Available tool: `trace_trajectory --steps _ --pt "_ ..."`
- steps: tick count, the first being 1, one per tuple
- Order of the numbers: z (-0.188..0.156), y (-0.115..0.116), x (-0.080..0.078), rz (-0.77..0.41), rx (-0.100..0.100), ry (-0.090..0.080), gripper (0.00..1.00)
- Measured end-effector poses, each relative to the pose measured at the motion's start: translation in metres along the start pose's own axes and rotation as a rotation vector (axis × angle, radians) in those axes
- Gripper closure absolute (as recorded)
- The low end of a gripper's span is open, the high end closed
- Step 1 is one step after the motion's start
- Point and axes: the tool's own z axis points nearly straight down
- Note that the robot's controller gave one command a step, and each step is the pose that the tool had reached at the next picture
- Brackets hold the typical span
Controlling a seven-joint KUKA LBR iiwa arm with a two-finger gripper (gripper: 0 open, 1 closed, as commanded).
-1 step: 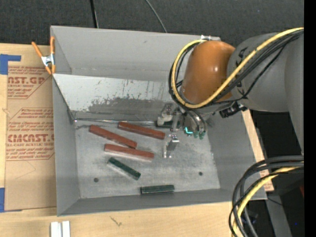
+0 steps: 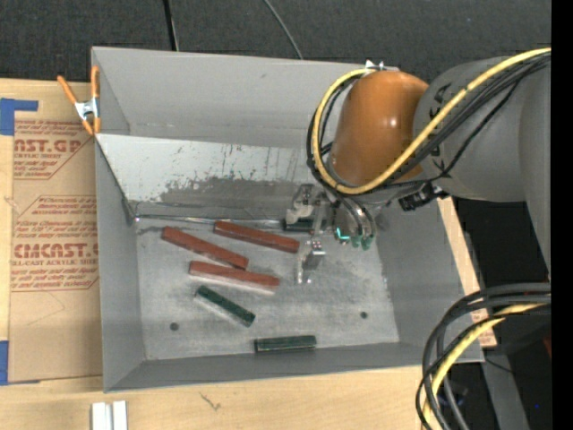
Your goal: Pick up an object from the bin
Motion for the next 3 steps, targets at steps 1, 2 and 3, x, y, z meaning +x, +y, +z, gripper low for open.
trace_trajectory --steps 1,2,3 --pt "0.08 0.013 -0.002 0.167 0.0 -0.016 1.0" --pt "0.08 0.013 -0.002 0.168 0.0 -0.016 1.0" --pt "0.056 0.015 0.006 0.097 0.002 0.003 1.0"
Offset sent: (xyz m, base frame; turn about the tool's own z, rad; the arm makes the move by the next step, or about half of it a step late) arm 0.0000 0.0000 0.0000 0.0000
